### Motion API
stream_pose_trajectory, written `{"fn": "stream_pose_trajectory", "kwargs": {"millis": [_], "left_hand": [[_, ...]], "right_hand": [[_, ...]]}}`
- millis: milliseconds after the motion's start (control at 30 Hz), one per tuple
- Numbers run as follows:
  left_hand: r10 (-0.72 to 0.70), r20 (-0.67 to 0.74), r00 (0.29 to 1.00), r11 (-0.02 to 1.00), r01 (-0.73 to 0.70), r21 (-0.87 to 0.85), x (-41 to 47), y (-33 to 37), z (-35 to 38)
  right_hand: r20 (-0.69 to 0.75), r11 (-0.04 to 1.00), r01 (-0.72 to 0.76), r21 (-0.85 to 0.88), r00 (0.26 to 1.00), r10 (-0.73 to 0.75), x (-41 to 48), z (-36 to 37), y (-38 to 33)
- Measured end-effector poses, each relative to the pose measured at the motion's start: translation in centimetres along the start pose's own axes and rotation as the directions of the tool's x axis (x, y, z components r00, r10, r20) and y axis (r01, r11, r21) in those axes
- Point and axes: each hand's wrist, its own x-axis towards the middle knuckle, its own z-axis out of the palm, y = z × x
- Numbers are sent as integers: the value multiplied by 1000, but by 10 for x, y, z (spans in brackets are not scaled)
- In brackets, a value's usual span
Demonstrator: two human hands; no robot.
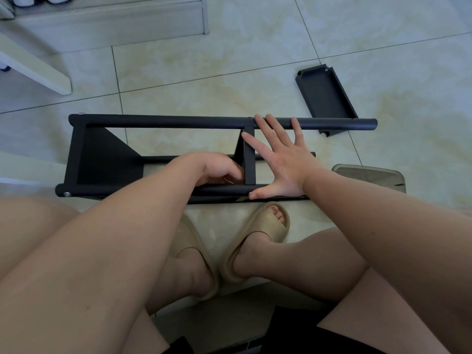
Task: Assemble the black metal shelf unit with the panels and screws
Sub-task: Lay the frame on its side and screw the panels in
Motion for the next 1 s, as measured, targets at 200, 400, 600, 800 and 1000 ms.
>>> {"fn": "stream_pose_trajectory", "kwargs": {"millis": [200, 400, 600, 800, 1000], "left_hand": [[9, -73, 997, 994, -1, 108, -3, 6, 6], [29, -30, 999, 1000, -29, 3, -6, 6, 5], [26, -43, 999, 997, -23, 73, -4, 7, 7], [21, -68, 997, 998, -17, 62, -1, 5, 5], [9, 1, 1000, 1000, -9, -9, -2, 2, 0]], "right_hand": [[5, 1000, -1, 0, 1000, 1, 1, 0, 0], [29, 1000, -10, -6, 1000, 10, 0, -3, -1], [58, 999, -35, -27, 998, 36, -2, -9, -7], [67, 999, -38, -31, 997, 40, -2, -9, -7], [42, 999, -29, -22, 999, 30, -1, -5, -6]]}}
